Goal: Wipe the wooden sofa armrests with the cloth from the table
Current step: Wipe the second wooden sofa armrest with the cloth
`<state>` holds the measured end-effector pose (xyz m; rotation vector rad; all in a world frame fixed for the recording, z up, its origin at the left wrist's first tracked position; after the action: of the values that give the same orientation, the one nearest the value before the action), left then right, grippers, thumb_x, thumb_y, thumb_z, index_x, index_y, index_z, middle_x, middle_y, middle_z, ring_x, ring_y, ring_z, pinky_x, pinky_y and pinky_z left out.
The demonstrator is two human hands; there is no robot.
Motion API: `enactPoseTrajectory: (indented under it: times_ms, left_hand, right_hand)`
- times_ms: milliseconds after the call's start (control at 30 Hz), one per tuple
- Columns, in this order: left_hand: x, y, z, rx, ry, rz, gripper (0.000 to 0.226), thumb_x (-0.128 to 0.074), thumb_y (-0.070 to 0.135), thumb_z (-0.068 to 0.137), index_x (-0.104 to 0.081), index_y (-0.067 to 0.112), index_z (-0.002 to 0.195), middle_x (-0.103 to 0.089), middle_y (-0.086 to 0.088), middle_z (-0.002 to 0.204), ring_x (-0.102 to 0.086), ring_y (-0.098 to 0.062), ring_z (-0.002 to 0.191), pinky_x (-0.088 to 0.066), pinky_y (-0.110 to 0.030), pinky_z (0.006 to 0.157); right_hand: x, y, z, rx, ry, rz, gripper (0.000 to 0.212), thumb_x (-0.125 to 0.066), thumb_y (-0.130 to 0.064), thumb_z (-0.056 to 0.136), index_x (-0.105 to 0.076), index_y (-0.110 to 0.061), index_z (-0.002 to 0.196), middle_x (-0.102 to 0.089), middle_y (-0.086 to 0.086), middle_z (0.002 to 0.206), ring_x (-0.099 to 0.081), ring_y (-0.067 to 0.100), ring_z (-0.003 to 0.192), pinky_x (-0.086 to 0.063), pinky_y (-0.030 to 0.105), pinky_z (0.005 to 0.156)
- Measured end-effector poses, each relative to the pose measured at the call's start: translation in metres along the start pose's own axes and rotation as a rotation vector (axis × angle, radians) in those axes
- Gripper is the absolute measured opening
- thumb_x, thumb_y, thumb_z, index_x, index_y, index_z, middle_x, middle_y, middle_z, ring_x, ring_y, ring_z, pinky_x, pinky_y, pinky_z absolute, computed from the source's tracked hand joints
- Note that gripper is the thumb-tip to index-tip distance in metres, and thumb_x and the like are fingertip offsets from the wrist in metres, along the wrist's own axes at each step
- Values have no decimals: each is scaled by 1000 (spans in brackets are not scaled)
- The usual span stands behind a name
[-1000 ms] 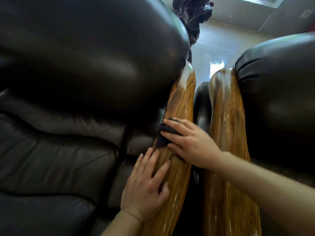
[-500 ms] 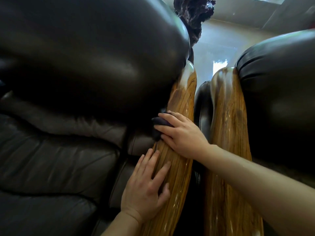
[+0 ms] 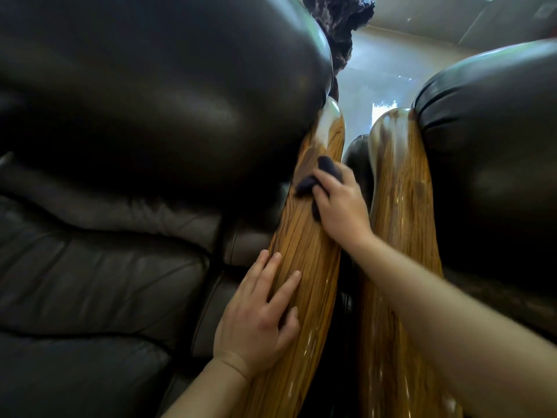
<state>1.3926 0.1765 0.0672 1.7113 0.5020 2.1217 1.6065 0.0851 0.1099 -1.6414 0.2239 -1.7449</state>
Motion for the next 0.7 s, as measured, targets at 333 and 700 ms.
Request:
enactPoseTrajectory:
  times_ms: [333,700]
  left_hand:
    - [9,-6,-8,62,-108,-86,54,-33,50,96,-33,40,149,-7,9,165,7,-8,150,-21,-39,117]
    - [30,-37,-145,236,-276,-283,63,-39,57,89,-35,36,149,2,38,154,-19,8,142,-25,-17,111]
  right_hand:
    - [-10,-35,-45,179,-142,-347,38,-42,-39,103,-58,-34,137,-40,0,157,-24,29,150,-13,48,124]
    - [-53,-69,-251,498,-278,-381,44,-46,-33,102,-45,-33,146,-29,1,162,-10,31,155,-14,55,123]
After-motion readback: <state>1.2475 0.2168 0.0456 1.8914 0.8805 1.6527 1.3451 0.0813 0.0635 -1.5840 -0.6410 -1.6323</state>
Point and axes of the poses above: each hand's wrist, its own z-axis towards the middle knuckle, its own x-axis out of the back of the hand, y = z × x, the point moved 5 cm from there along z, towards the middle knuckle
